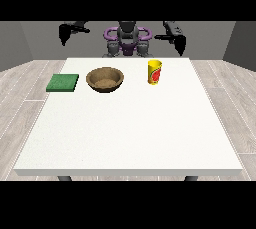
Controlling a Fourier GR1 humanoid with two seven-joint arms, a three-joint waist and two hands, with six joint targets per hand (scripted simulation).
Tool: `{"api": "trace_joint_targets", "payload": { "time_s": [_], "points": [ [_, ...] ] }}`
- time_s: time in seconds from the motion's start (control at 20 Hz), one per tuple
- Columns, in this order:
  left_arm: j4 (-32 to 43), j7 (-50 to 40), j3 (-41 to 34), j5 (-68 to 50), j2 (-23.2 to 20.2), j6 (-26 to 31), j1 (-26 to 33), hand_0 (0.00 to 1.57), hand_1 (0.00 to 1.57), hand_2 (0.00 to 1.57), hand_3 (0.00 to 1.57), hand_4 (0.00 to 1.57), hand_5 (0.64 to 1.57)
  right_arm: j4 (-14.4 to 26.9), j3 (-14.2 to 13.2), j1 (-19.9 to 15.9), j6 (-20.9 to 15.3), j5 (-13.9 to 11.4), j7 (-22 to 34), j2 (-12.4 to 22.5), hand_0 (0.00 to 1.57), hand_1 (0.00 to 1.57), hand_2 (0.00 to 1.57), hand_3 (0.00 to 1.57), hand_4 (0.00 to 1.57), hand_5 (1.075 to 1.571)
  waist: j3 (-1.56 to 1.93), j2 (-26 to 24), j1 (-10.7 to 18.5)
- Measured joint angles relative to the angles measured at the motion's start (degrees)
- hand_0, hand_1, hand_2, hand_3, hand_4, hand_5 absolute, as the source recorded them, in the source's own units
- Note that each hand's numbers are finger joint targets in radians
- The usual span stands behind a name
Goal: Pick the cup and pour the ball into the bowl, then pick the bowl and place it on the pad
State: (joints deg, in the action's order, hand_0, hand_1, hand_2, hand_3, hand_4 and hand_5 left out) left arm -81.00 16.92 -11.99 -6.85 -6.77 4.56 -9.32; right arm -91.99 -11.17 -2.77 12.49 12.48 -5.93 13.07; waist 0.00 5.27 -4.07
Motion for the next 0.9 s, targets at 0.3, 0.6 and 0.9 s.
{"api": "trace_joint_targets", "payload": {
  "time_s": [0.3,0.6,0.9],
  "points": [
    [10.4,10.8,1.1,3.6,3.3,-3.2,-3.4,0.00,0.00,0.00,0.00,0.00,1.528,2.3,-1.1,-3.3,0.9,-0.3,-2.5,0.8,0.00,0.00,0.00,0.00,0.00,1.570,-0.01,4.0,-1.3],
    [22.4,19.4,-0.5,5.2,3.8,-6.5,-9.0,0.00,0.00,0.00,0.00,0.00,1.518,3.5,-1.6,-5.2,2.3,0.4,-3.9,1.1,0.00,0.00,0.00,0.00,0.00,1.570,-0.03,7.0,-3.0],
    [32.0,26.4,-2.1,5.1,2.1,-6.5,-13.4,0.00,0.00,0.00,0.00,0.00,1.521,7.5,-2.1,-5.8,3.7,-0.7,-9.2,0.8,0.00,0.00,0.00,0.00,0.00,1.571,-0.02,9.4,-3.1]
  ]
}}
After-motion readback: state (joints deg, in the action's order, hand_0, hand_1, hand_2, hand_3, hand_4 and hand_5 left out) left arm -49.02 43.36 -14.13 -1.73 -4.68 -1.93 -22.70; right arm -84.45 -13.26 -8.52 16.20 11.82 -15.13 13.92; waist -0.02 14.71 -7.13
